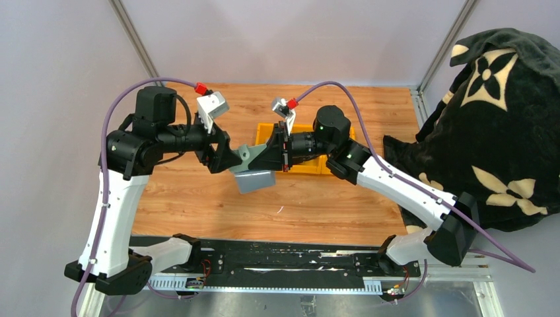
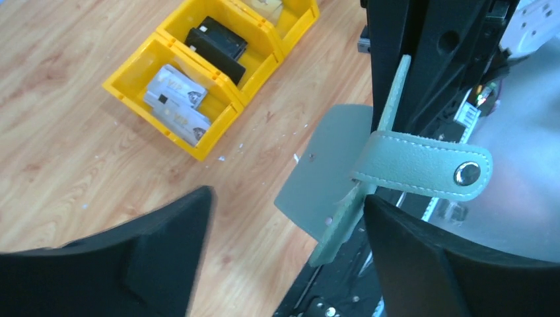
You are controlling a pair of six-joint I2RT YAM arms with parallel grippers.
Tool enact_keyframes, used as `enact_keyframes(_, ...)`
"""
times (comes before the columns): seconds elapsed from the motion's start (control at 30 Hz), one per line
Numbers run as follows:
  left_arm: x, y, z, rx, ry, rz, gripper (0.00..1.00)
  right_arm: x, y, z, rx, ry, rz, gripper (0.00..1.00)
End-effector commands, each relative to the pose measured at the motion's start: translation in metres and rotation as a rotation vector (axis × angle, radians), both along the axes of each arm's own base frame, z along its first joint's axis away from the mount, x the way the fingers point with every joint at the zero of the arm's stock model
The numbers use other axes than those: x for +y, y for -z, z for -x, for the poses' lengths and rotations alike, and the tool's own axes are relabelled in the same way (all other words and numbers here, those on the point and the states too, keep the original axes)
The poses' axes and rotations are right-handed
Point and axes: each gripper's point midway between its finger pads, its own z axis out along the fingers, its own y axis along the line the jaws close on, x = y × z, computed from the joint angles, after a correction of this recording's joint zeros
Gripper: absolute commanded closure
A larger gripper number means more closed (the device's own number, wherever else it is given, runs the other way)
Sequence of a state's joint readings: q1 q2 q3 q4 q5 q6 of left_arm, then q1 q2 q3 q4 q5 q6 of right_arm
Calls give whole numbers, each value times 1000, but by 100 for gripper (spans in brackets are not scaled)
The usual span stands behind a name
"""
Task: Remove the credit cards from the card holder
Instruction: Open the card holder at the center of the board.
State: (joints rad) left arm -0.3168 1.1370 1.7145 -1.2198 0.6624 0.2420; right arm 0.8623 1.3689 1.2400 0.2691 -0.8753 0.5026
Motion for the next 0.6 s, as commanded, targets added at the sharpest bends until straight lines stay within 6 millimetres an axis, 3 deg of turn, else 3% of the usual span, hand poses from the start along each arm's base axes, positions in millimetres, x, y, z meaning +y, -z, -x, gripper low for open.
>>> enact_keyframes(0.0,8,-11,0,-113,-11,-24,1,-7,-23,12,-48,-68,-53,100)
enact_keyframes(0.1,1,-12,14,-106,54,14,1,-6,-25,11,-52,-69,-55,100)
enact_keyframes(0.23,-19,-3,39,21,194,120,15,-2,-31,12,-41,-95,-60,100)
enact_keyframes(0.3,-26,0,43,90,228,158,30,-1,-33,13,-40,-111,-68,100)
enact_keyframes(0.37,-30,3,42,145,240,175,56,-1,-35,14,-37,-120,-71,100)
enact_keyframes(0.53,-35,-4,36,174,242,194,99,-5,-33,19,-42,-140,-64,100)
enact_keyframes(0.57,-35,-5,36,176,242,197,100,-6,-31,20,-42,-143,-59,99)
